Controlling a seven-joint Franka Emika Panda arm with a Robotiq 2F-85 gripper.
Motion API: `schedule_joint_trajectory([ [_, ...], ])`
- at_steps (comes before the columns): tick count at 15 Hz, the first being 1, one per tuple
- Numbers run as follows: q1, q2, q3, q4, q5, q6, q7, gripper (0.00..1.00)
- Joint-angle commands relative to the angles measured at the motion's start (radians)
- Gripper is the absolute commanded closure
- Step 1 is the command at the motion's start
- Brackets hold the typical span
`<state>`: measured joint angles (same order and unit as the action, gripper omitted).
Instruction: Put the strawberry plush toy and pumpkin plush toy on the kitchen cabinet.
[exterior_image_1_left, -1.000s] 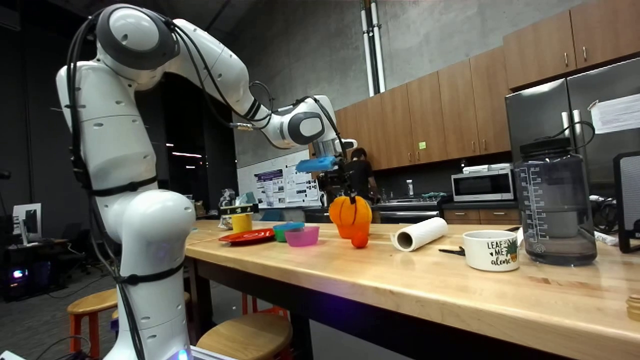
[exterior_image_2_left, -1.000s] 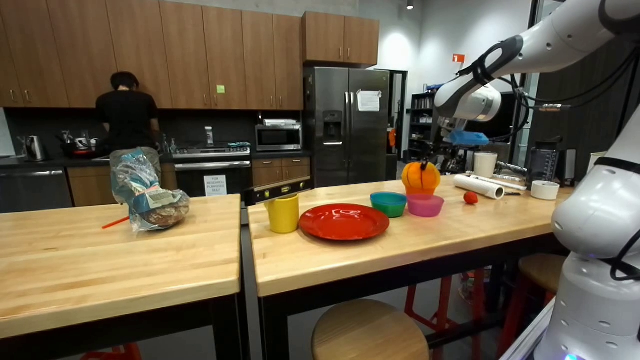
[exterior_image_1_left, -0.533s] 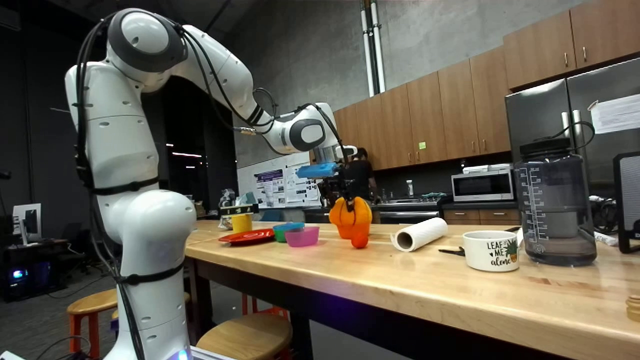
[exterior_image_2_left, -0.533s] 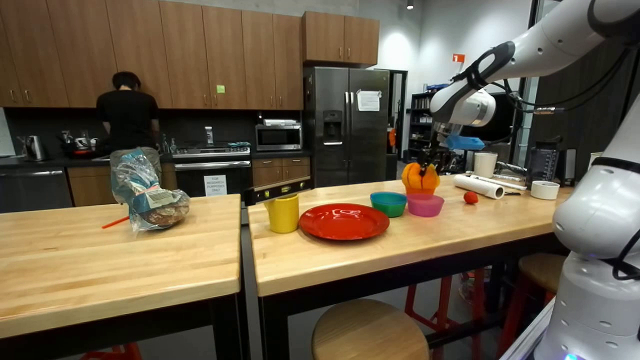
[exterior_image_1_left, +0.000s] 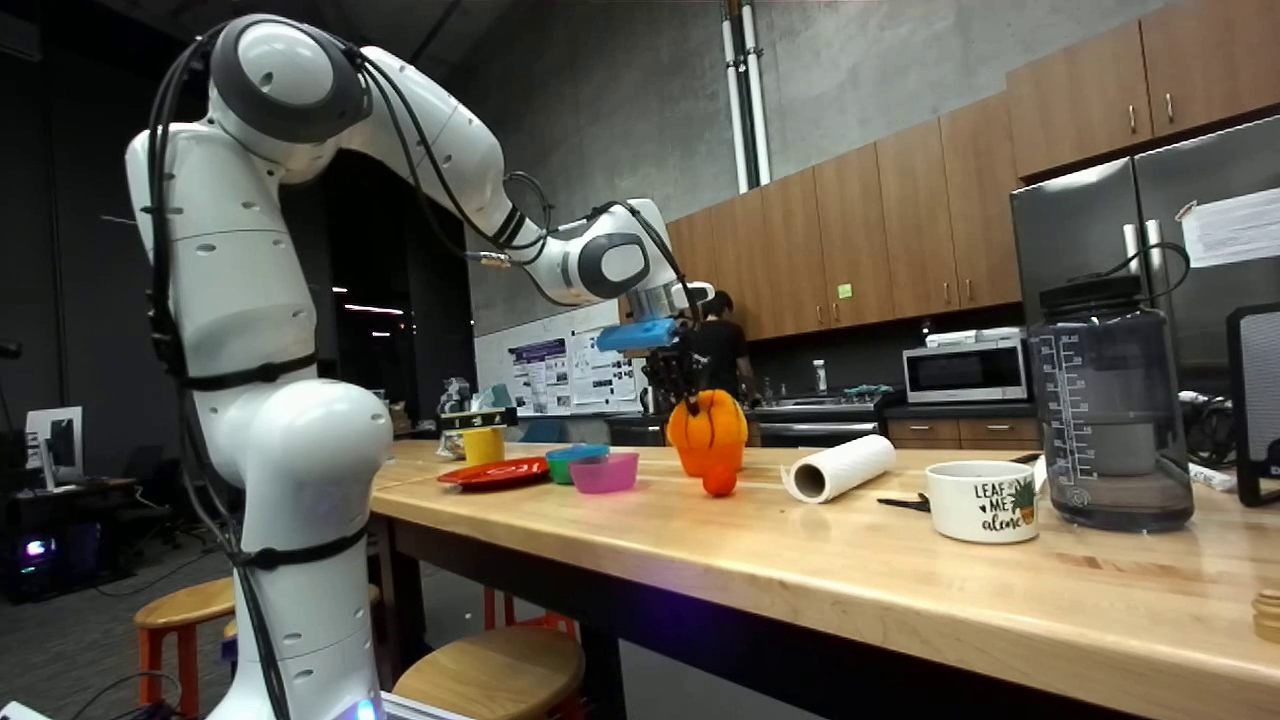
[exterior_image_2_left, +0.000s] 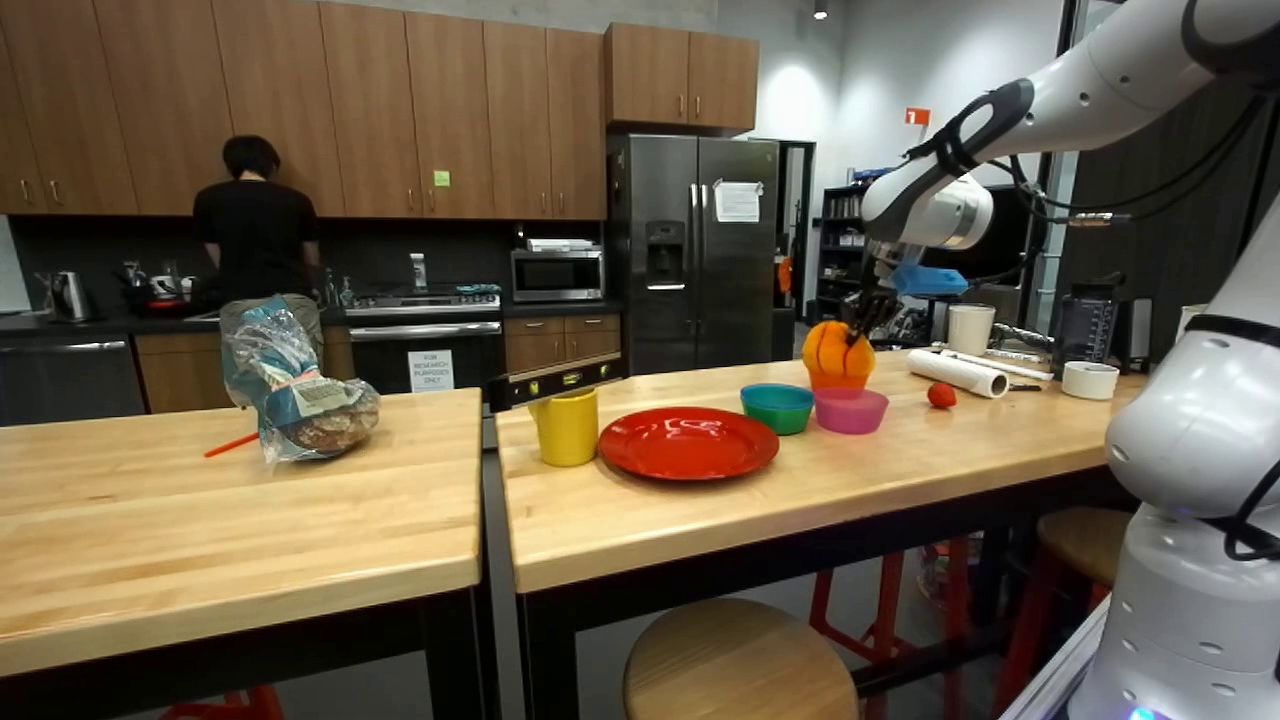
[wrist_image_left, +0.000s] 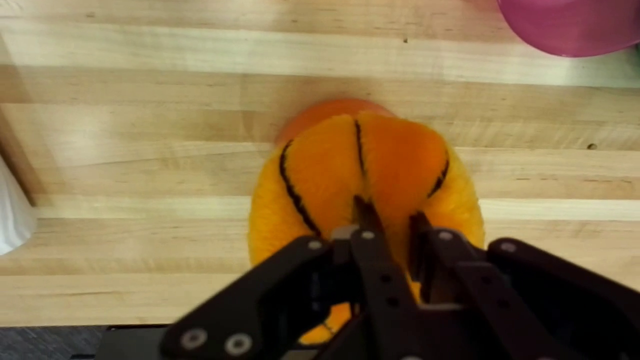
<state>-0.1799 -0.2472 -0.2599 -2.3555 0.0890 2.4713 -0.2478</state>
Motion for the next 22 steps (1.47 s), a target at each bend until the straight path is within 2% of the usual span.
schedule_joint_trajectory([
  [1, 0.001, -0.052, 0.001, -0.013, -0.008, 0.013, -0.012, 0.98],
  [6, 0.015, -0.111, 0.011, -0.018, -0.010, 0.033, -0.023, 0.97],
  [12, 0.078, -0.130, 0.038, -0.012, -0.001, 0.078, -0.039, 0.97],
  [16, 0.069, -0.091, 0.111, -0.018, -0.069, 0.152, 0.058, 0.97],
  [22, 0.110, -0.050, 0.170, -0.035, -0.097, 0.167, 0.083, 0.97],
])
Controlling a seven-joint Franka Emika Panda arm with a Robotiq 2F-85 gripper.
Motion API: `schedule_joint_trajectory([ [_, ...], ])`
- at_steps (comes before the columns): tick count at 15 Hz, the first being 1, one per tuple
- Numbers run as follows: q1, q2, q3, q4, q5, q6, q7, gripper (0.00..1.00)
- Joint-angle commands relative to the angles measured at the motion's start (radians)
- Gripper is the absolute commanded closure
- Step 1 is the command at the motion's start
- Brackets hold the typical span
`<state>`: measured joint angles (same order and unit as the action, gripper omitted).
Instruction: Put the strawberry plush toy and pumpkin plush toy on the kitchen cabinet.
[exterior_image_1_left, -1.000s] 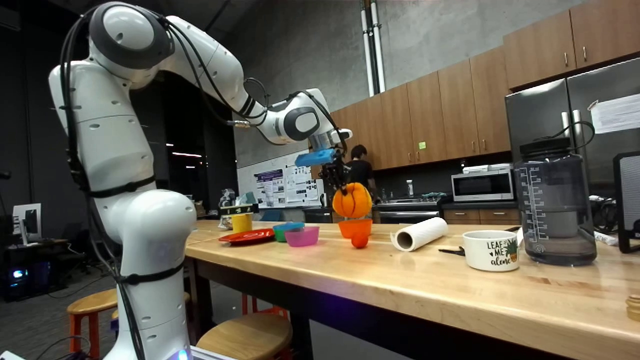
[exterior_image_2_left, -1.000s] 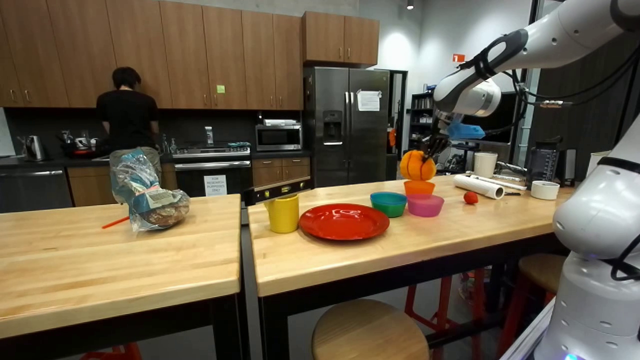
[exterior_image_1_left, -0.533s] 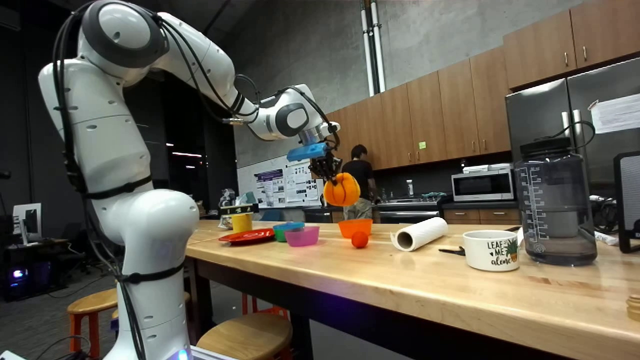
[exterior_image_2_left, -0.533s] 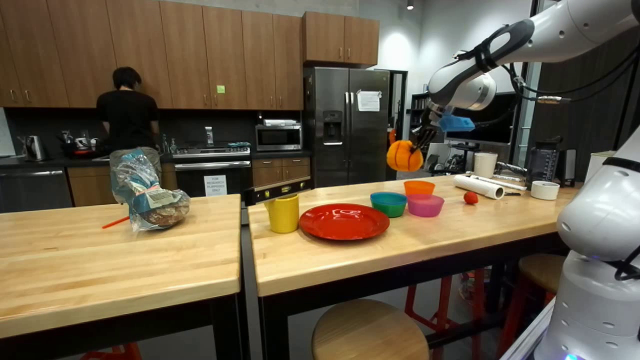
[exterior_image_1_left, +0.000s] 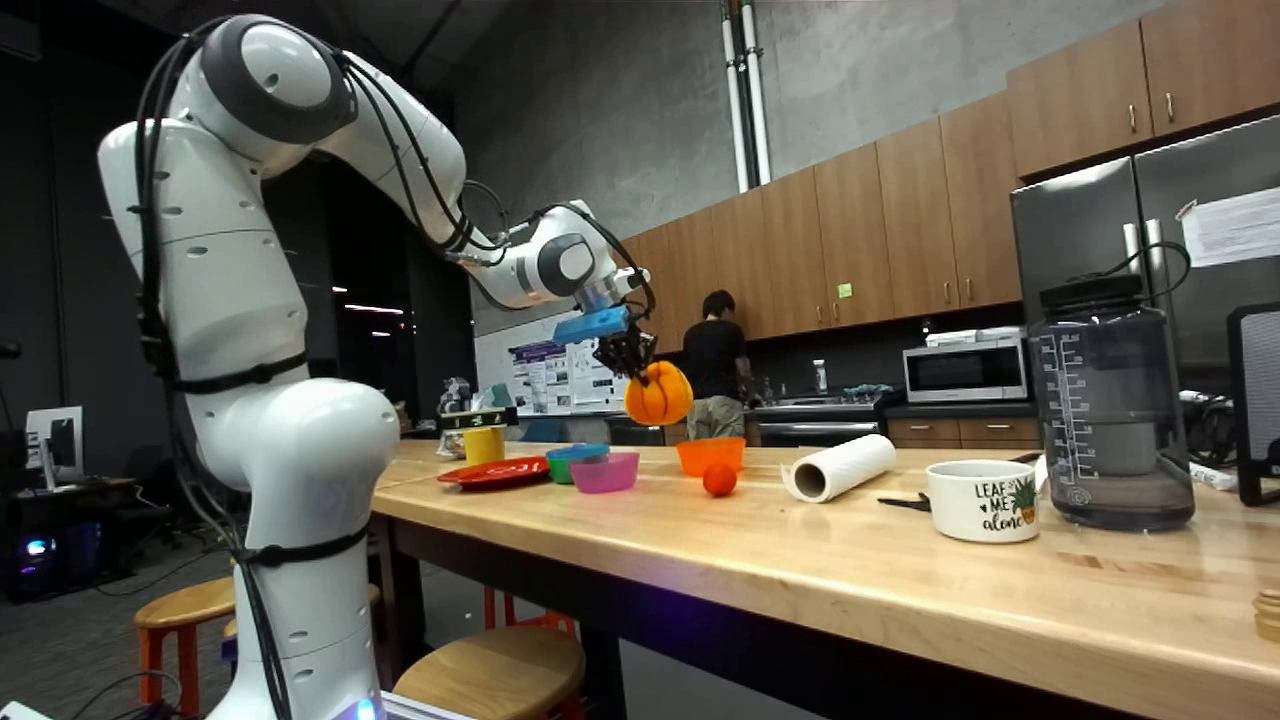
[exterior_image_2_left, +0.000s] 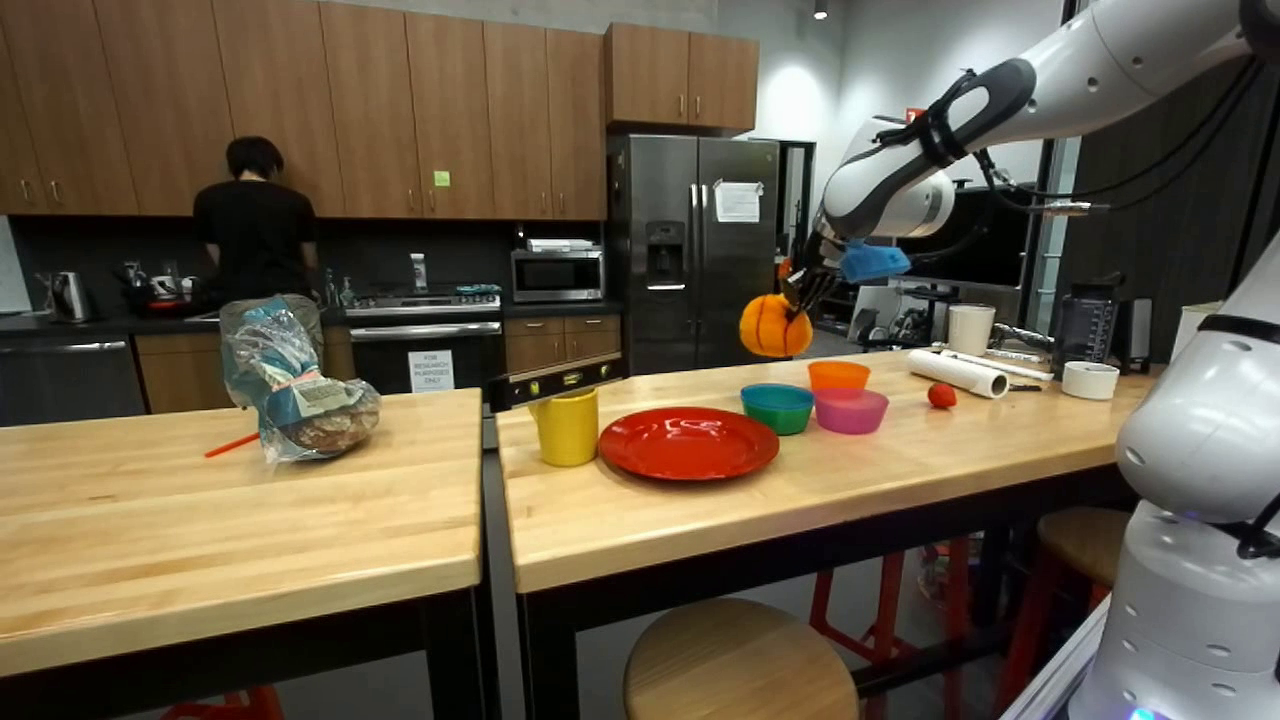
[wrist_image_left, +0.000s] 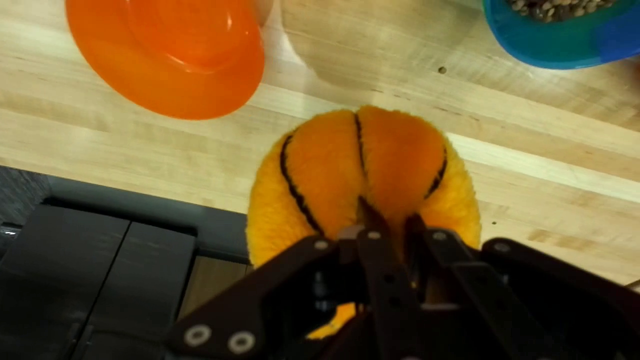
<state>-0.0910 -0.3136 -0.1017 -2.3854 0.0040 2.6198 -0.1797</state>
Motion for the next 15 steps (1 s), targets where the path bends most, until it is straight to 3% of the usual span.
schedule_joint_trajectory([
  [1, 0.030, 0.023, 0.015, -0.006, -0.006, 0.018, 0.011, 0.97],
  [15, 0.092, 0.124, 0.085, 0.009, -0.021, 0.084, 0.021, 0.97],
])
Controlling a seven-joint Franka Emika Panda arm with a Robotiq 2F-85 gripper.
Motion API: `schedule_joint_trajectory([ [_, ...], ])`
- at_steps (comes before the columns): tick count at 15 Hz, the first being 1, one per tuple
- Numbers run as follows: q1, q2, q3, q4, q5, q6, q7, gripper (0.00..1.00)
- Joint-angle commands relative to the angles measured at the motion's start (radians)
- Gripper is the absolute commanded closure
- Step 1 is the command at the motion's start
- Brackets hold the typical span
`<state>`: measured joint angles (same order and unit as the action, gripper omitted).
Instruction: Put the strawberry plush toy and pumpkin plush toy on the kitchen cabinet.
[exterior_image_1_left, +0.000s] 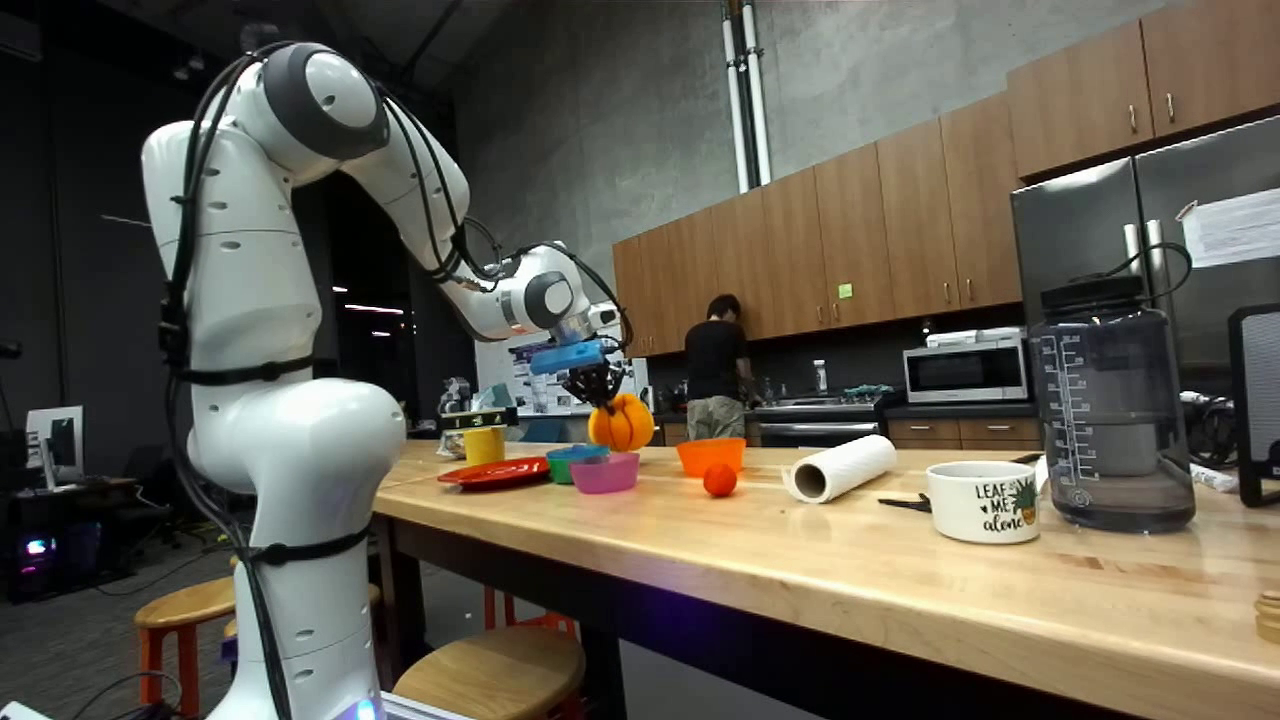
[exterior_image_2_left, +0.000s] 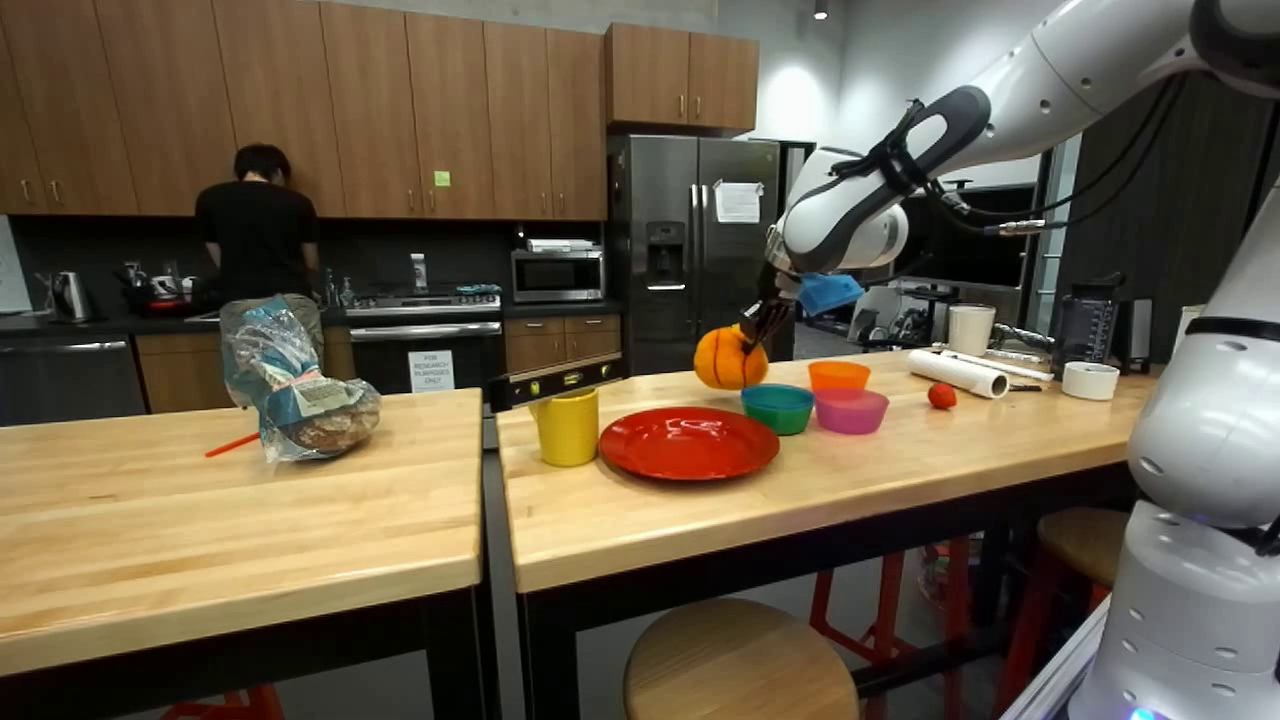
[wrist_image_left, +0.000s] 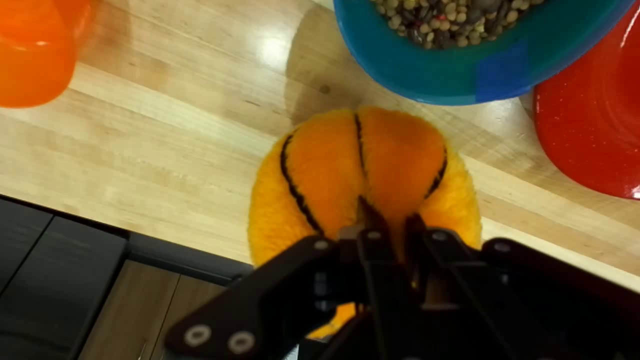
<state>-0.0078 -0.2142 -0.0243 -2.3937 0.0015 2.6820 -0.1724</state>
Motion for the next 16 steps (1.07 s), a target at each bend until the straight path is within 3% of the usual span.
schedule_joint_trajectory([
  [1, 0.010, 0.032, 0.012, 0.022, -0.024, 0.024, 0.017, 0.97],
  [9, 0.013, 0.068, 0.029, 0.037, -0.052, 0.023, 0.021, 0.96],
  [10, 0.013, 0.068, 0.028, 0.038, -0.049, 0.021, 0.017, 0.64],
  [12, 0.010, 0.059, 0.027, 0.035, -0.052, 0.020, 0.021, 0.60],
  [16, 0.006, 0.021, 0.013, 0.026, -0.037, 0.003, 0.004, 0.34],
])
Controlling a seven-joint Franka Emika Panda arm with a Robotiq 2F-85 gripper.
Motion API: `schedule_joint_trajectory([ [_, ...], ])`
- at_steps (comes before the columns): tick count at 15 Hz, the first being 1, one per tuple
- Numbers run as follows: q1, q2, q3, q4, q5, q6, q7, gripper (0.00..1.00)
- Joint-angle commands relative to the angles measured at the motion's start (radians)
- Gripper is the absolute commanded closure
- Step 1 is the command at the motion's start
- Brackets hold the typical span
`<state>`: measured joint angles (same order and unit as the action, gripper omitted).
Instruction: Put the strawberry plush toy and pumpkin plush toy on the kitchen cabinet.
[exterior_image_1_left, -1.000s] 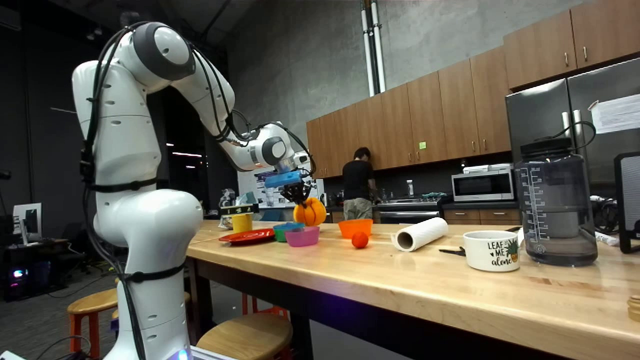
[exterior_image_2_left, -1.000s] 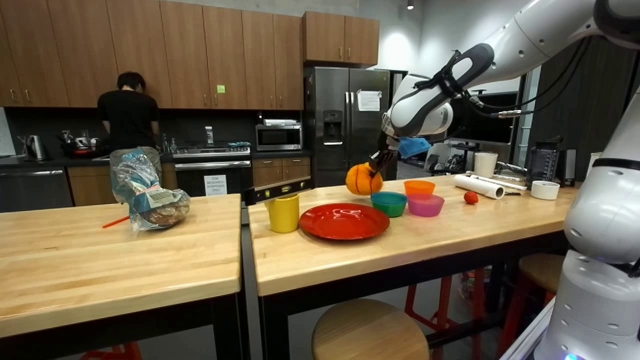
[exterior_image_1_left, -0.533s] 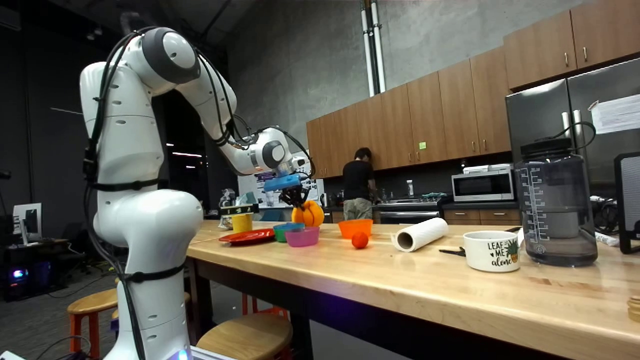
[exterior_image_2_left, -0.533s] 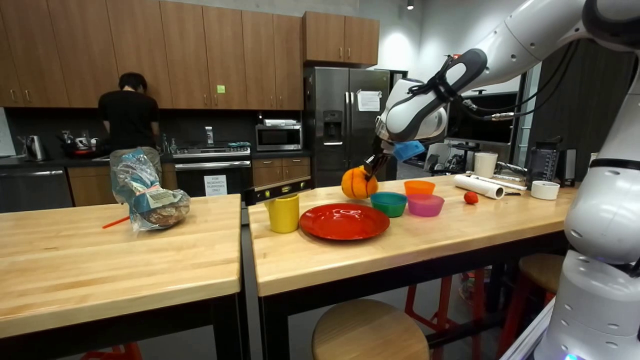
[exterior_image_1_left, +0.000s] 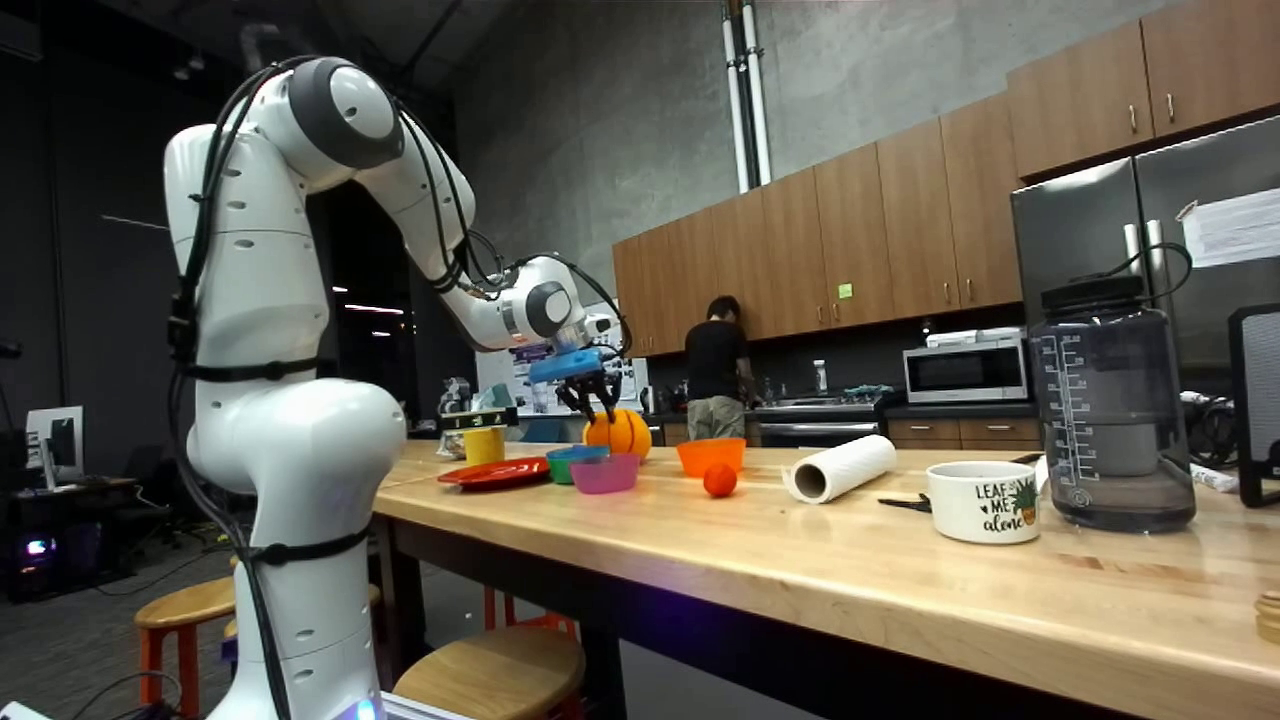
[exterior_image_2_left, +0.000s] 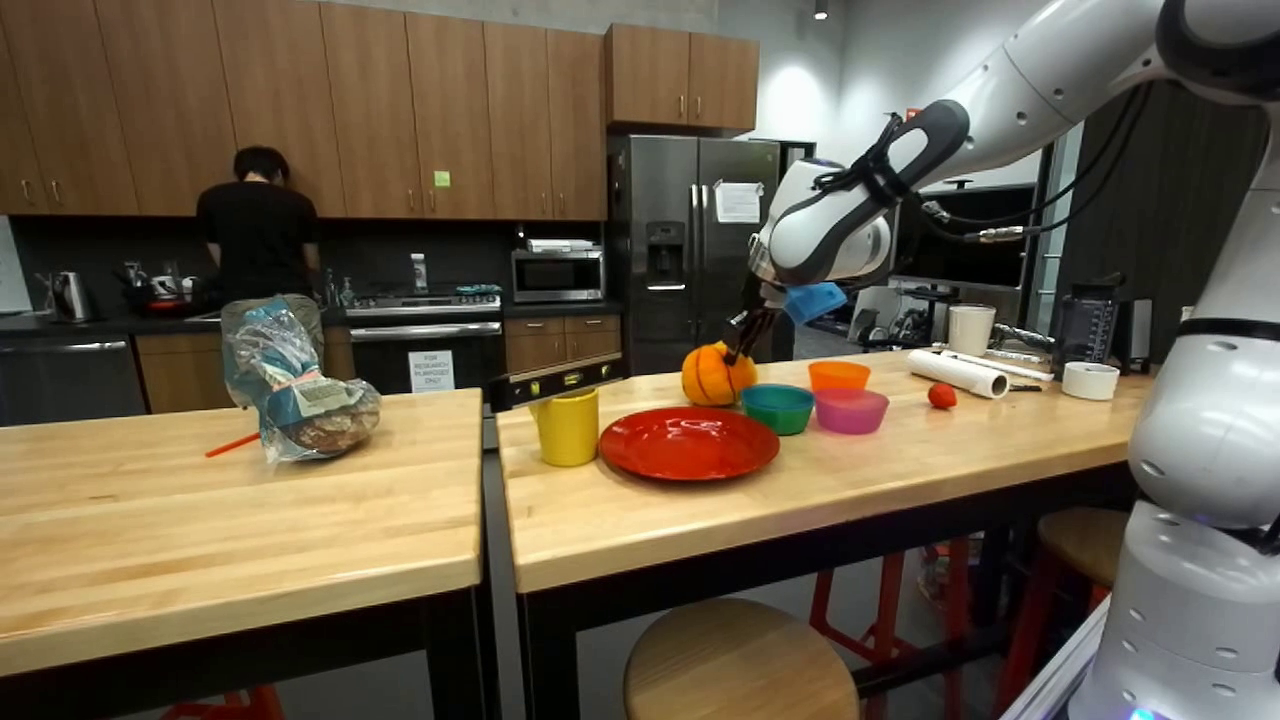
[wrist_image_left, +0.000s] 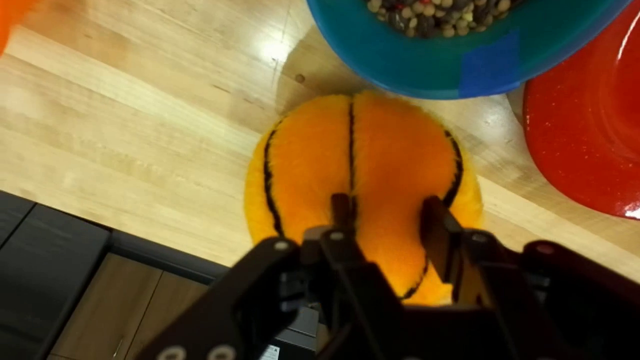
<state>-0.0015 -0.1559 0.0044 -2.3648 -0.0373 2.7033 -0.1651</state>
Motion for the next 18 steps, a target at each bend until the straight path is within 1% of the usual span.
schedule_joint_trajectory([
  [1, -0.002, -0.049, -0.021, -0.006, 0.007, -0.025, -0.007, 0.28],
  [2, -0.004, -0.061, -0.027, -0.009, 0.005, -0.030, -0.007, 0.20],
  [5, -0.013, -0.104, -0.043, -0.018, 0.000, -0.073, -0.006, 0.01],
  [9, -0.024, -0.162, -0.066, -0.023, 0.008, -0.193, -0.003, 0.00],
  [11, -0.038, -0.193, -0.073, -0.022, -0.003, -0.277, 0.012, 0.00],
  [13, -0.041, -0.228, -0.085, -0.025, 0.007, -0.374, -0.002, 0.00],
  [18, -0.067, -0.316, -0.099, -0.043, -0.018, -0.589, -0.002, 0.00],
])
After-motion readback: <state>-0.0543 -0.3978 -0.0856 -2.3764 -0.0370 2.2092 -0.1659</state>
